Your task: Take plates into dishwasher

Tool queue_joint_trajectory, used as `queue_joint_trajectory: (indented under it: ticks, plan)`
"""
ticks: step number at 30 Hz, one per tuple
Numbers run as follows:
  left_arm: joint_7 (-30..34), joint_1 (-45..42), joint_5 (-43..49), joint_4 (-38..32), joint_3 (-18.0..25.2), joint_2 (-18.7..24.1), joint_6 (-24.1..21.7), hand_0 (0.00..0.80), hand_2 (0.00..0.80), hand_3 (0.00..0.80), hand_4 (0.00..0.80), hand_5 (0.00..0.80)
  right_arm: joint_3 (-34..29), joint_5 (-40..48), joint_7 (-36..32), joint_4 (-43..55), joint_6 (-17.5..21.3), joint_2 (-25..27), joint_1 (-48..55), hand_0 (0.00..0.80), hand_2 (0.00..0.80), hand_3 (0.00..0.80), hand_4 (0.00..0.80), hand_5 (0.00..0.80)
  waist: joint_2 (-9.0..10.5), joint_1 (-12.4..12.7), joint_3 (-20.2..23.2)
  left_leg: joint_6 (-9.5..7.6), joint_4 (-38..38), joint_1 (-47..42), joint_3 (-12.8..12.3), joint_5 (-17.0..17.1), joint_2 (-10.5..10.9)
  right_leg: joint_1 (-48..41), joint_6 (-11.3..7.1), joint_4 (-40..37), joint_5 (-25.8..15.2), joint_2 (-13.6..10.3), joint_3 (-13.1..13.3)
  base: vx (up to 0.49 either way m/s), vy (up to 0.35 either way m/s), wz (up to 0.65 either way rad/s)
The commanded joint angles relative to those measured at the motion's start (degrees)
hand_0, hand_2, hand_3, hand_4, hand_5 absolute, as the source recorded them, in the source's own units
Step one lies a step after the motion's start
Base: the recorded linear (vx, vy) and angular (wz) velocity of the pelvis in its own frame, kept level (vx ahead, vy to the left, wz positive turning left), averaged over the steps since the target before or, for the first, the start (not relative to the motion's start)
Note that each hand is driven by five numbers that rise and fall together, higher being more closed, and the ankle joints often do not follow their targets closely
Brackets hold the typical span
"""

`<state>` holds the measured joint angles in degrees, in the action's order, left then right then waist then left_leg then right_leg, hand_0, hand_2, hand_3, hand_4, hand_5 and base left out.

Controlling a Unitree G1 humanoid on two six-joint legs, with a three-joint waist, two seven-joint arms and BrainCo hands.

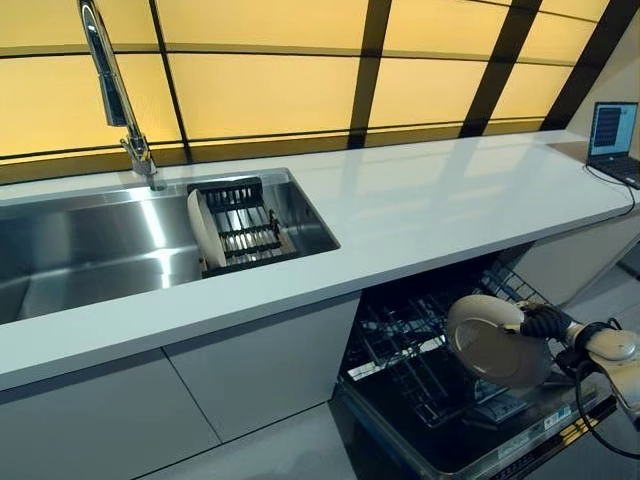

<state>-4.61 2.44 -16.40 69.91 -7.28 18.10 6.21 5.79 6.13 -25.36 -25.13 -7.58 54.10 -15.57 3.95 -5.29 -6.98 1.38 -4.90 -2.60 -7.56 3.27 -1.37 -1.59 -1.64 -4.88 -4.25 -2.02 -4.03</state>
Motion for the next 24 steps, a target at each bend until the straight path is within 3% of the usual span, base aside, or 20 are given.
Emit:
queue_joint_trajectory:
  ticks: [1, 10, 24]
  plan:
    - [-0.47, 2.55, 2.41, 1.77, -0.88, 1.39, -1.22, 0.0, 0.0, 0.0, 0.0, 0.0, 2.4, -1.38, 3.63, 1.73, 0.03, -2.14, -4.15, 0.8, 0.8, 0.8, 0.8, 0.8, 2.66, 1.57, 0.18, -2.74, 0.47, -0.83, 1.26, -3.46, 2.68, 1.74, -4.38, 2.72, -1.41, -0.73, 1.15, 0.0, 0.0, 0.0]
    - [-0.12, 3.58, 2.11, 1.4, -2.2, 0.94, -0.85, 0.0, 0.0, 0.0, 0.0, 0.0, 5.77, -2.84, 5.81, -0.13, -3.6, -6.51, -6.18, 0.8, 0.8, 0.8, 0.8, 0.8, 2.5, 2.4, -0.8, -2.74, 0.75, -0.43, 1.53, -3.5, 2.6, 1.82, -4.43, 2.69, -1.41, -0.99, 0.71, -0.003, 0.0, 0.01]
    - [-0.35, 4.5, 1.12, 1.06, -4.43, 0.15, -1.74, 0.0, 0.0, 0.0, 0.0, 0.0, 11.24, -7.91, 13.33, -6.59, -3.78, -13.31, -8.29, 0.8, 0.8, 0.8, 0.8, 0.8, 1.6, 3.85, -1.96, -2.89, 1.0, 0.02, 2.47, -3.54, 2.98, 2.07, -4.43, 3.1, -1.16, -1.52, 0.14, -0.003, 0.002, 0.03]
